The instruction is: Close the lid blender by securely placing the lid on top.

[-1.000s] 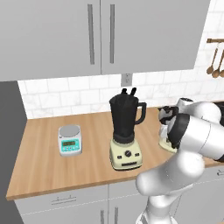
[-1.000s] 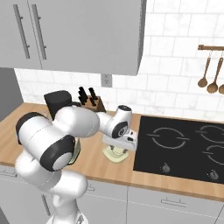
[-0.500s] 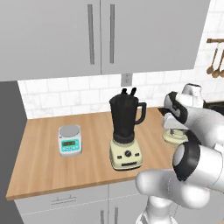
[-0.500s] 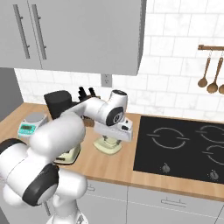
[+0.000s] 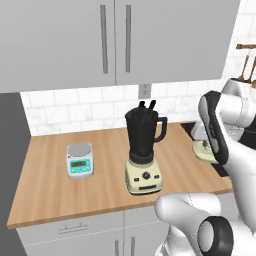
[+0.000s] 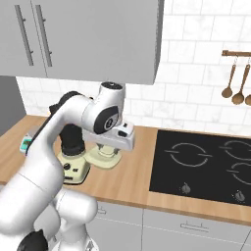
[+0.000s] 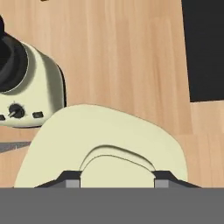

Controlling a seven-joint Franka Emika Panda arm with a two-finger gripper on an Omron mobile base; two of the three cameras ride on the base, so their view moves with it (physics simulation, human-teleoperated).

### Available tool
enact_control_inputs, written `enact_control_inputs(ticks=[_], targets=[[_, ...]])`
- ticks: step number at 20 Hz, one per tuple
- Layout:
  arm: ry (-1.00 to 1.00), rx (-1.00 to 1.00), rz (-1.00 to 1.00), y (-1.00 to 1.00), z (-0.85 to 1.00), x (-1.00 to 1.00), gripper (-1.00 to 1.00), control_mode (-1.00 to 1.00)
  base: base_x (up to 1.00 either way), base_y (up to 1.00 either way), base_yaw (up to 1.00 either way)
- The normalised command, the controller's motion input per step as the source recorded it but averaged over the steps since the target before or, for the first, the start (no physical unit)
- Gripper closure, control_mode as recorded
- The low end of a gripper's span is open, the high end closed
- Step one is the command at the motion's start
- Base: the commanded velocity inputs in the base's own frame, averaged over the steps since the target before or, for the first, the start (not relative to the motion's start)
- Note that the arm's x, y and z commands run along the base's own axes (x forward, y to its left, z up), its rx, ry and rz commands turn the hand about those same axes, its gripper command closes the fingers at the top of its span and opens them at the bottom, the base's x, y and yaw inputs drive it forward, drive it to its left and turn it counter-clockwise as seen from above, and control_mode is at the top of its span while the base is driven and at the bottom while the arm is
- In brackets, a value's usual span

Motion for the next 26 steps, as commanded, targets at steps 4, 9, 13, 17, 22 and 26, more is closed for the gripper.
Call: enact_control_inputs(ticks=[4, 9, 13, 17, 22, 26], targets=[[-0.17, 0.00, 0.00, 0.29, 1.00, -0.64, 1.00, -1.00, 0.00, 0.00, 0.00], [-0.11, -0.01, 0.00, 0.44, 1.00, -0.25, 1.00, -1.00, 0.00, 0.00, 0.00], [-0.01, 0.00, 0.00, 0.50, 1.00, -0.01, 1.00, -1.00, 0.00, 0.00, 0.00], [0.00, 0.00, 0.00, 0.48, 1.00, 0.00, 1.00, -1.00, 0.00, 0.00, 0.00], [0.02, 0.00, -0.03, 0.78, 0.47, 0.56, 1.00, -1.00, 0.00, 0.00, 0.00], [0.00, 0.00, -0.03, 0.44, -0.03, 0.48, 1.00, -1.00, 0.00, 0.00, 0.00]])
